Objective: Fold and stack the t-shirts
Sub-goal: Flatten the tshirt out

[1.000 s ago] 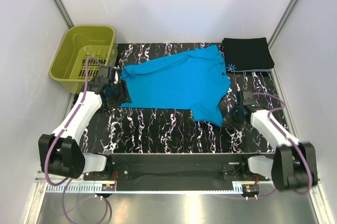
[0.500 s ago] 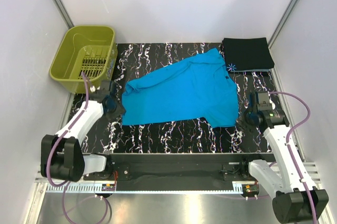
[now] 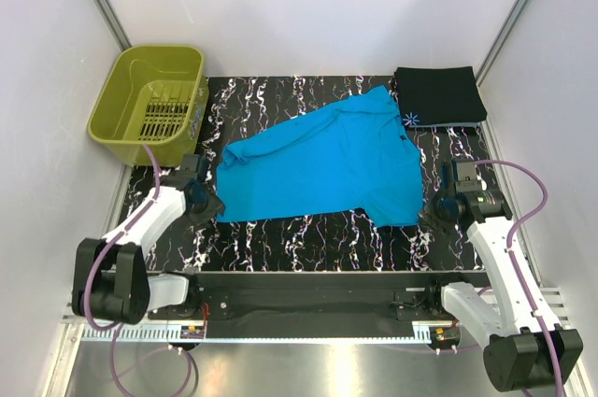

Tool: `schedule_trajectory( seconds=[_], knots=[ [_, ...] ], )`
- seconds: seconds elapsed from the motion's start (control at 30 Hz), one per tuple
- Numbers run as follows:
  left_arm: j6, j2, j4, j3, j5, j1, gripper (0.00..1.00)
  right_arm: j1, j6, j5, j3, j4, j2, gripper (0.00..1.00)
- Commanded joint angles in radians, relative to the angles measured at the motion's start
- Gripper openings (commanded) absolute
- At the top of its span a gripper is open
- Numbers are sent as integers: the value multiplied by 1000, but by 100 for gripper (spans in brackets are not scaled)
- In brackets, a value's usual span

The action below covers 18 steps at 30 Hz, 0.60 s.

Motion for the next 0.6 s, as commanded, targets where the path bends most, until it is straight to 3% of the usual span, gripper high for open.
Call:
schedule_trajectory(
  seconds=[0.0, 0.17, 0.57],
  knots=[
    [-27, 41, 53, 14, 14, 4, 49, -5, -23, 25, 49, -4, 6, 0],
    [-24, 70, 68, 22, -11, 5, 43, -5, -23, 15, 47, 0, 6, 0],
    [-5, 139, 113, 14, -18, 10, 42, -7, -10, 13, 43, 5, 4, 0]
  ],
)
